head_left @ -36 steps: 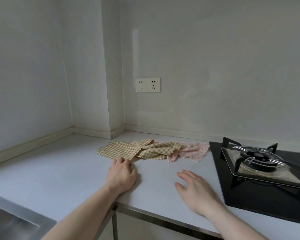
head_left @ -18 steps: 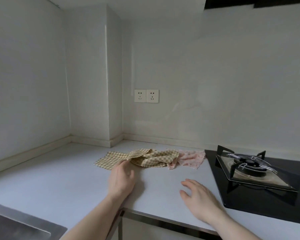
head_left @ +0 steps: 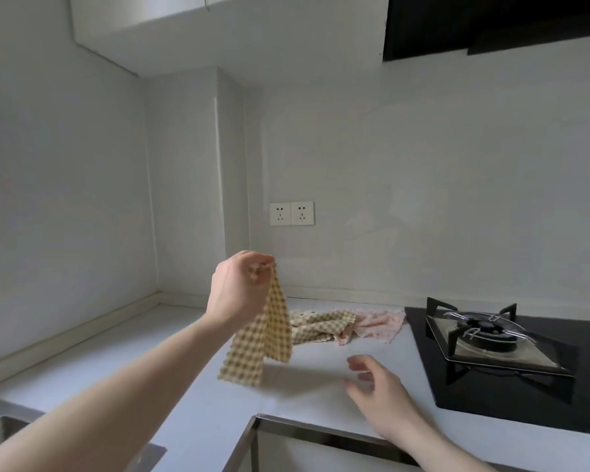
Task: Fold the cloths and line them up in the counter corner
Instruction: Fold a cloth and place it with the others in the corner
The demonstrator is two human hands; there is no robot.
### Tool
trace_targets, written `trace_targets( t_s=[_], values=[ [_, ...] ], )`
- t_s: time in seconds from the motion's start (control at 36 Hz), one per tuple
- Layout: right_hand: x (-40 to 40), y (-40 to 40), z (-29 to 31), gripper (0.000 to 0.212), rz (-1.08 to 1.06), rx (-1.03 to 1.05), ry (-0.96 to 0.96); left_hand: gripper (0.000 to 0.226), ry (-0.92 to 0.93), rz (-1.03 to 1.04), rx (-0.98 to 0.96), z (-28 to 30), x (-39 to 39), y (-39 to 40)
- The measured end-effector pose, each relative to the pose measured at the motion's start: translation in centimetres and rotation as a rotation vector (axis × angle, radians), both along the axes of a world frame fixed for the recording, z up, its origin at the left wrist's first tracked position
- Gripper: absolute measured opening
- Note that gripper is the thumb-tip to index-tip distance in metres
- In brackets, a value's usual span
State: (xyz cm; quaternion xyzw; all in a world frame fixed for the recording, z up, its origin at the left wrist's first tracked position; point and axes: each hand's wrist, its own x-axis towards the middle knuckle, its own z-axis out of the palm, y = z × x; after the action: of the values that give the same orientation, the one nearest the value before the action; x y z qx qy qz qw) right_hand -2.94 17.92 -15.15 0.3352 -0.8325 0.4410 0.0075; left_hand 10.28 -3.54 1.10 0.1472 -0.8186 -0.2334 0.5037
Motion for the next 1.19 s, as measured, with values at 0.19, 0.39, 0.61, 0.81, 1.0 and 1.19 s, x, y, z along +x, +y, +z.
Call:
trace_targets(
  t_s=[0.19,0.39,0.61,0.81,1.0,1.19],
  values=[
    [5.9,0.9,5.4,0.027,0.192,-0.235,-0.058,0.026,-0.126,-0.132,0.089,3.4,2.1,4.4],
    [7.4,4.9,9.1,0.021,0.058,-0.16,0.041,0.022,-0.231,-0.294,0.024,5.1,3.3,8.7],
    [6.6,9.9,11.0,0.016,-0.024,-0.062,0.021,0.016,-0.267,-0.292,-0.054,5.7,4.8,10.4],
    [4.2,12.2,12.5,0.01,-0.111,-0.027,0.082,0.02,-0.347,-0.211,-0.056,3.9,4.6,9.1],
    [1.9,12.4,13.1,0.015,-0.192,-0.004,0.151,0.007,-0.423,-0.123,-0.025,1.3,3.3,8.0],
    [-0.1,11.1,12.7,0.017,-0.238,0.01,0.174,0.006,-0.403,-0.047,0.018,-1.3,0.9,6.5]
  ],
)
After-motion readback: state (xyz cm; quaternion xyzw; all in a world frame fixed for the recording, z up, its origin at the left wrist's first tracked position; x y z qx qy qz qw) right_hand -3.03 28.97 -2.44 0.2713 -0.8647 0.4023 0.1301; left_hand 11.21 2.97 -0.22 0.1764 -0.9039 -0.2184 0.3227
